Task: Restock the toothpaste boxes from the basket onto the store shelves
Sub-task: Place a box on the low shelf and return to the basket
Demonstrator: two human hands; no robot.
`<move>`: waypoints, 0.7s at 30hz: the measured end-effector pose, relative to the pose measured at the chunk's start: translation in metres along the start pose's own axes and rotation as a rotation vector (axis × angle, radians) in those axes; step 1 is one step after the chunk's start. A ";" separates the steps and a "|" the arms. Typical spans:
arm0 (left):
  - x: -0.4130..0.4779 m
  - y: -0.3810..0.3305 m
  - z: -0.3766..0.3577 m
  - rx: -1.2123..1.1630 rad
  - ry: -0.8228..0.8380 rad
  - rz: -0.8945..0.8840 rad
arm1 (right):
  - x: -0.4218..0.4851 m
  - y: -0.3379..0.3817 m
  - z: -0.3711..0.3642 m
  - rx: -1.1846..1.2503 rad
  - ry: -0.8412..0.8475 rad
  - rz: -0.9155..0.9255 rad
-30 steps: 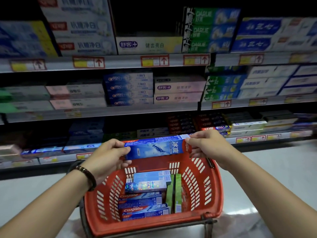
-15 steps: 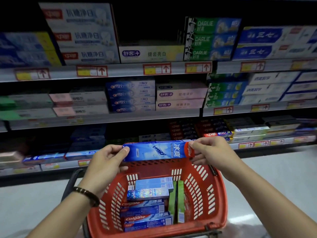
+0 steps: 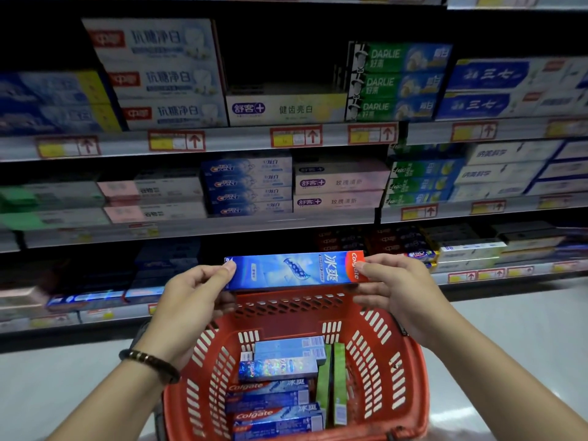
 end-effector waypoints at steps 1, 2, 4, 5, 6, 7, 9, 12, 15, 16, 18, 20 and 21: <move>0.001 0.001 0.000 -0.004 -0.002 0.000 | 0.000 -0.001 0.000 0.007 -0.003 -0.003; 0.001 0.002 0.000 -0.001 -0.008 0.000 | 0.000 -0.001 -0.001 0.014 -0.007 -0.006; 0.002 0.006 0.001 0.012 -0.019 0.006 | 0.001 -0.001 -0.001 0.031 -0.011 -0.010; 0.002 0.008 0.001 0.015 -0.019 0.009 | 0.001 -0.001 -0.001 0.039 -0.012 -0.011; 0.001 0.008 0.000 0.017 -0.015 0.013 | 0.001 0.000 -0.001 0.043 -0.012 -0.010; 0.000 0.008 0.000 0.018 -0.009 0.013 | 0.001 0.000 -0.001 0.047 -0.013 -0.008; -0.001 0.009 -0.002 0.019 -0.002 0.014 | 0.001 0.000 0.000 0.057 -0.017 -0.005; -0.001 0.010 -0.001 0.036 -0.003 0.018 | 0.000 0.001 -0.001 0.069 -0.018 -0.004; 0.001 0.012 0.000 0.046 -0.021 0.023 | -0.001 0.001 -0.002 0.082 -0.009 -0.001; 0.001 0.012 -0.001 0.039 -0.023 0.024 | -0.001 0.002 -0.003 0.083 -0.006 0.002; -0.001 0.011 -0.004 0.009 -0.024 0.028 | -0.003 0.003 -0.003 0.086 0.003 0.011; -0.005 0.008 -0.008 0.008 0.001 0.009 | -0.005 0.007 -0.003 0.104 0.005 0.025; -0.006 0.006 -0.008 0.045 0.005 -0.024 | -0.006 0.008 -0.004 0.110 -0.002 0.037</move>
Point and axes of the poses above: each hand's wrist, its own x-axis towards the middle knuckle, its own z-axis out of the back of the hand, y = z × x, the point moved 9 cm from there along x, towards the middle knuckle, and after that the axes turned 12 degrees about -y, right-handed, at the moved point
